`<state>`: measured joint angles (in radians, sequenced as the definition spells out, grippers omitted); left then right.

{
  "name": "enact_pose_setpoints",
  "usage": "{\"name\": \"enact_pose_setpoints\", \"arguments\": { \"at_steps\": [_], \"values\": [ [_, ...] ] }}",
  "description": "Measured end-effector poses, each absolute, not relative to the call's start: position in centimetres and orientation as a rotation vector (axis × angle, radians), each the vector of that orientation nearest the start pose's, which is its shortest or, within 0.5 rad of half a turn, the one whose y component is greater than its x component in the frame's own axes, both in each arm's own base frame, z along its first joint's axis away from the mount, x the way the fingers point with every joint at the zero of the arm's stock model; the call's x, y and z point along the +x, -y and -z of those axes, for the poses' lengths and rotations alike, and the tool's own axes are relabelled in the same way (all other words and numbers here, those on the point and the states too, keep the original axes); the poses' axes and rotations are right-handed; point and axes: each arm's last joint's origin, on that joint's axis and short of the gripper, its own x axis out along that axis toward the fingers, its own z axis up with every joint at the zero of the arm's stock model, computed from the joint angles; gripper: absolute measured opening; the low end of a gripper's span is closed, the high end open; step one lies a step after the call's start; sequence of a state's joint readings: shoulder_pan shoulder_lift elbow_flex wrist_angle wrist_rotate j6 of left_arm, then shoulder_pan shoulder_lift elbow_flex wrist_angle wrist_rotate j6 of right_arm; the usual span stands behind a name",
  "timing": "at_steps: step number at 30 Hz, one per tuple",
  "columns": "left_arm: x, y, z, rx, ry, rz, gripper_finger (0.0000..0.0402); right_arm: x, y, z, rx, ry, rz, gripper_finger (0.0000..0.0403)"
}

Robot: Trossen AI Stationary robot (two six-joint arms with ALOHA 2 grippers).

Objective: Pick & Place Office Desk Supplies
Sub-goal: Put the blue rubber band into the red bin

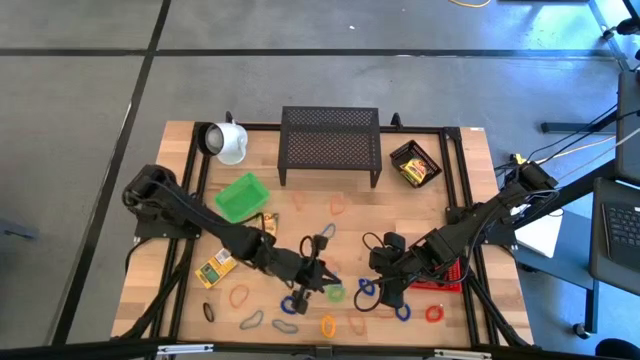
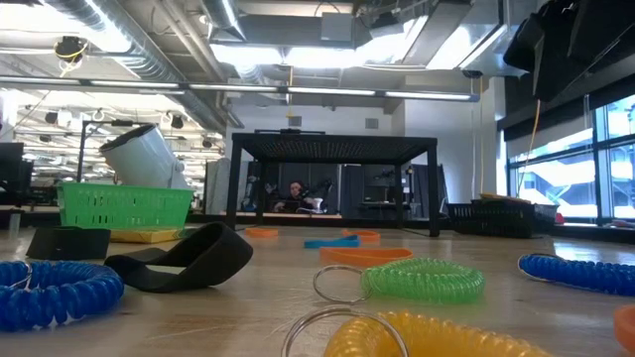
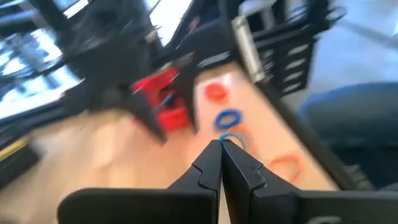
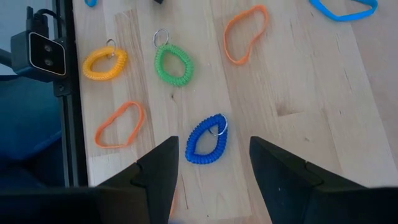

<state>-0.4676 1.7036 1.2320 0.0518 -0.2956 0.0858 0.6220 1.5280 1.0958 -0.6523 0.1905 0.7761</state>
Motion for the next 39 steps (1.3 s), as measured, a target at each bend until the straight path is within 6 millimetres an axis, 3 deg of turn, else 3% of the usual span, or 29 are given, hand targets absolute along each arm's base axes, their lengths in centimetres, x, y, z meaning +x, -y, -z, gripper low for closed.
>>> {"name": "enact_pose_setpoints", "arguments": {
  "at_steps": [10,19,24,28,34,39],
  "values": [
    [30.4,15.3,-28.9,0.17,-0.571,-0.089,0.0002,24.9,-17.2,-23.5,0.274,-1.062,0.016,0.0198],
    [30.1,15.0,-29.1,0.149,-0.57,-0.13,0.0002,24.9,-17.2,-23.5,0.274,-1.06,0.019,0.0198],
    [30.2,15.0,-29.2,0.135,-0.558,-0.147,0.0003,25.0,-17.5,-23.6,0.534,-1.11,0.041,0.0198],
    [30.2,15.0,-29.2,0.131,-0.552,-0.147,0.0002,25.1,-17.6,-23.7,0.585,-1.116,0.052,0.0198],
    [30.3,15.0,-29.4,0.121,-0.531,-0.151,0.0002,25.4,-17.4,-23.8,0.523,-1.091,0.011,0.0198],
    [30.5,15.1,-29.6,0.125,-0.508,-0.143,0.0003,26.2,-16.5,-24.1,0.216,-0.895,0.087,0.0198]
  ]
}}
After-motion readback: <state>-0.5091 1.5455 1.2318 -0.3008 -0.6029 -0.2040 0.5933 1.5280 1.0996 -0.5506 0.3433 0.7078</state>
